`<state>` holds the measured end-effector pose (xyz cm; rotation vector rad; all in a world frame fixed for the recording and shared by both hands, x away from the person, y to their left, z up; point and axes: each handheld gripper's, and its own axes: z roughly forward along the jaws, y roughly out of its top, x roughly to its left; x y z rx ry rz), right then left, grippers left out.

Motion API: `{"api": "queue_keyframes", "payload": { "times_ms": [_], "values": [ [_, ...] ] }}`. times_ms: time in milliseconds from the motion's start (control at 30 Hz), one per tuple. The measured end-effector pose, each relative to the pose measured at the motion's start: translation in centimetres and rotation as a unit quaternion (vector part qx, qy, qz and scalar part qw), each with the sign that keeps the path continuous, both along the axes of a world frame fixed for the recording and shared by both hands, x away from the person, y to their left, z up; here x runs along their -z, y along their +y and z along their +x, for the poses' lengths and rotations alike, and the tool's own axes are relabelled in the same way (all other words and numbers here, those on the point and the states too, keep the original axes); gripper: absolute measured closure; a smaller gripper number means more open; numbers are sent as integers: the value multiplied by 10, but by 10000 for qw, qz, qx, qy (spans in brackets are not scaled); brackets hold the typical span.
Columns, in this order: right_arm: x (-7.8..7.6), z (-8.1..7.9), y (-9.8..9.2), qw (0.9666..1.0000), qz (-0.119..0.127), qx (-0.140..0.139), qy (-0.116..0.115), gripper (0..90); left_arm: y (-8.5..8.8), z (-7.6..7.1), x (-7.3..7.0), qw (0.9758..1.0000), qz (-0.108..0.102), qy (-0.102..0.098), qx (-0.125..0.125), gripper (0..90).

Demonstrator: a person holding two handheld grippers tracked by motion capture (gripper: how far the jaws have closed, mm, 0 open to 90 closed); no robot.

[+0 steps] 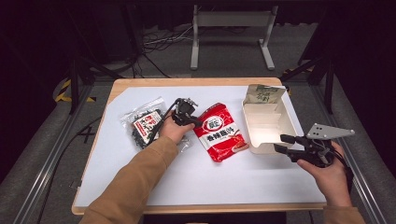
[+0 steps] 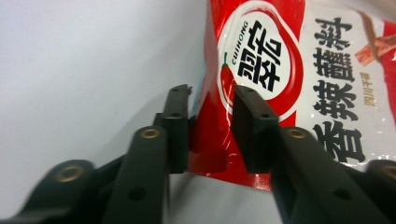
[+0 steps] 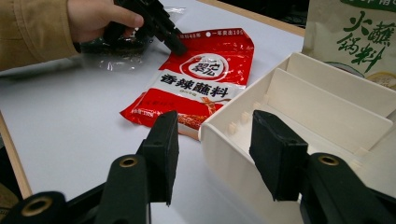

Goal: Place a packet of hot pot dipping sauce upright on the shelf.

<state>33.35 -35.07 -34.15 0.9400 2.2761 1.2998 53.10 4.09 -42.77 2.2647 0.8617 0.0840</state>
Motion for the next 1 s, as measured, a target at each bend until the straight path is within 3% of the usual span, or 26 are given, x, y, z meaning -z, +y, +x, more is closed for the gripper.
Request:
{"api": "queue_keyframes", "payload": {
  "times_ms": [233, 400, 600, 800, 1000],
  "values": [
    [0, 0, -1, 10000, -88, -38, 26, 588, 4, -3, -7, 9999, -61, -91, 36, 855],
    [-1, -1, 1, 9999, -65, -144, -41, 606, 6, -9, -20, 9994, -248, -171, 152, 874],
    [-6, -3, 1, 9997, -64, -121, -195, 608, 6, -18, -34, 9988, -305, -280, 255, 883],
    [-10, -1, 1, 9995, -55, -96, -298, 603, 13, -28, -54, 9967, -629, -382, 353, 886],
    [-13, 1, 5, 9993, -66, -161, -332, 602, 20, -43, -77, 9928, -952, -506, 517, 888]
  ]
}}
